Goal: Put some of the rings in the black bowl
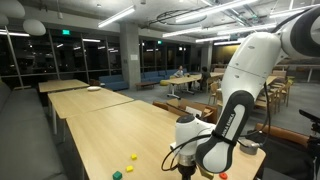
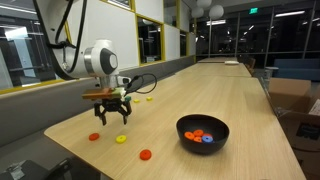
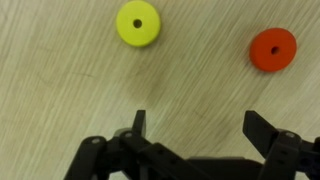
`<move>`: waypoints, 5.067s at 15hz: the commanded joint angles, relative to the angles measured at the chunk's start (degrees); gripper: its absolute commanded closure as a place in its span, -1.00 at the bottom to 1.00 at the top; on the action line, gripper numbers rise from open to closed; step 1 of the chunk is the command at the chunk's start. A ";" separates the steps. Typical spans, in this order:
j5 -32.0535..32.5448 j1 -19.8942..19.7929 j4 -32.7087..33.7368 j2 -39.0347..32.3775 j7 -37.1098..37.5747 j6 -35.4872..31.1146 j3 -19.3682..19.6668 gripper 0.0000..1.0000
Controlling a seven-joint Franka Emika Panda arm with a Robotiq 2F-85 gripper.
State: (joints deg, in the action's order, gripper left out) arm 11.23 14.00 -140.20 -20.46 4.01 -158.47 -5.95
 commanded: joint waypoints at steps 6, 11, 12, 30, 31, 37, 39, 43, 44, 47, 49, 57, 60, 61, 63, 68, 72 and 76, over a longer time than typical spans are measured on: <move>-10.92 -4.26 -7.03 0.82 -2.45 -11.83 -9.16 -1.00; -17.29 -6.11 -8.50 2.11 -1.32 -10.39 -12.76 -1.00; -17.42 -5.15 -8.89 2.61 0.08 -10.49 -11.67 -1.00; -14.45 8.48 -10.67 4.36 20.16 -7.80 0.04 -1.00; -14.33 8.96 -10.71 4.34 20.76 -7.83 0.33 -1.00; -12.48 12.29 -11.40 4.51 25.09 -8.34 3.09 -1.00; -11.82 13.18 -11.65 4.56 26.18 -8.45 3.88 -1.00; -10.52 14.16 -11.91 4.54 27.43 -8.94 5.01 -0.50; -10.14 14.40 -11.96 4.57 27.68 -9.01 5.34 -0.47; -9.37 14.62 -11.98 4.72 28.14 -9.07 5.89 0.02; -8.96 14.35 -12.08 5.14 28.11 -9.07 5.91 0.29; -9.58 11.21 -14.19 8.56 26.66 -9.61 6.77 0.58; -8.62 8.39 -15.84 12.51 26.62 -9.63 9.56 0.58; -7.84 7.15 -16.00 13.90 26.71 -9.19 10.91 0.58; -5.96 4.01 -16.06 16.10 26.82 -8.91 13.16 0.58; -1.53 -5.92 -13.98 18.97 27.55 -8.90 16.53 0.58; -2.57 -12.52 -9.71 17.58 27.96 -8.04 16.73 0.58; -3.46 -15.14 -3.97 14.09 32.66 -7.30 17.03 0.58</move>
State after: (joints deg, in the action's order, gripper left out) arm 8.18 -0.09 -148.96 -3.54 32.06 -166.85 11.11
